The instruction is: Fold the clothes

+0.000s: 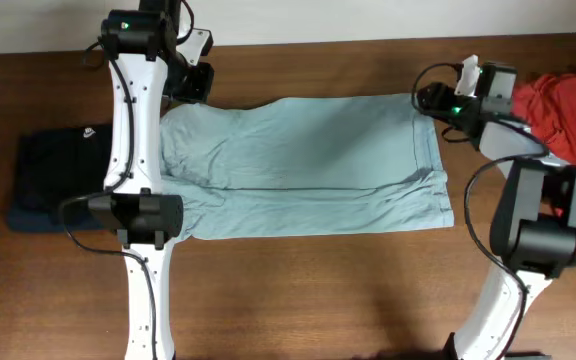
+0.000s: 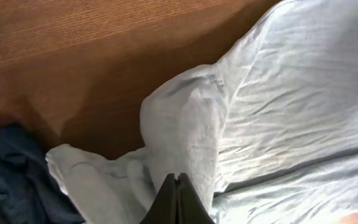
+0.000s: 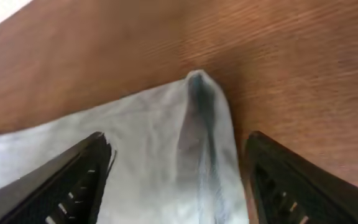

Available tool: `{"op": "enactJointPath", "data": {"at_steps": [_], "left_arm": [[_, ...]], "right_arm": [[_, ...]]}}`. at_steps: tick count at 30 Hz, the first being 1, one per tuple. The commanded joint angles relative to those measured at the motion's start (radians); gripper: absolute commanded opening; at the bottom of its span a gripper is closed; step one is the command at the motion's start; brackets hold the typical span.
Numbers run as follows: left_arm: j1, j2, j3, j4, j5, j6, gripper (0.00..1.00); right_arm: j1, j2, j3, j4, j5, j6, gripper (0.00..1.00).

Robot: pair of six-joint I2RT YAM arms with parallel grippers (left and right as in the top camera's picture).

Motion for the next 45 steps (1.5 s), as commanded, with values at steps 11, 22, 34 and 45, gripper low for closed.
{"op": "enactJointPath", "data": {"at_steps": [11, 22, 34, 45], "left_arm": [[0.0, -0.108, 0.006, -0.001, -0.042, -0.002, 0.0], [0.003, -0.119, 0.006, -0.001, -0.101, -0.002, 0.0], [0.042, -0.158, 0.006, -0.001, -0.125, 0.032, 0.0], [0.037, -0.158, 0.005, -0.001, -0.119, 0.032, 0.0]], "right_arm": [[0.034, 0.111, 0.011, 0.112, 0.085, 0.073, 0.61], [0.014, 0.095, 0.015, 0.043, 0.1, 0.072, 0.04], [-0.057, -0.119, 0.017, -0.217, -0.098, -0.053, 0.04], [-0.023, -0.077, 0.017, -0.027, -0.079, -0.069, 0.78]]}}
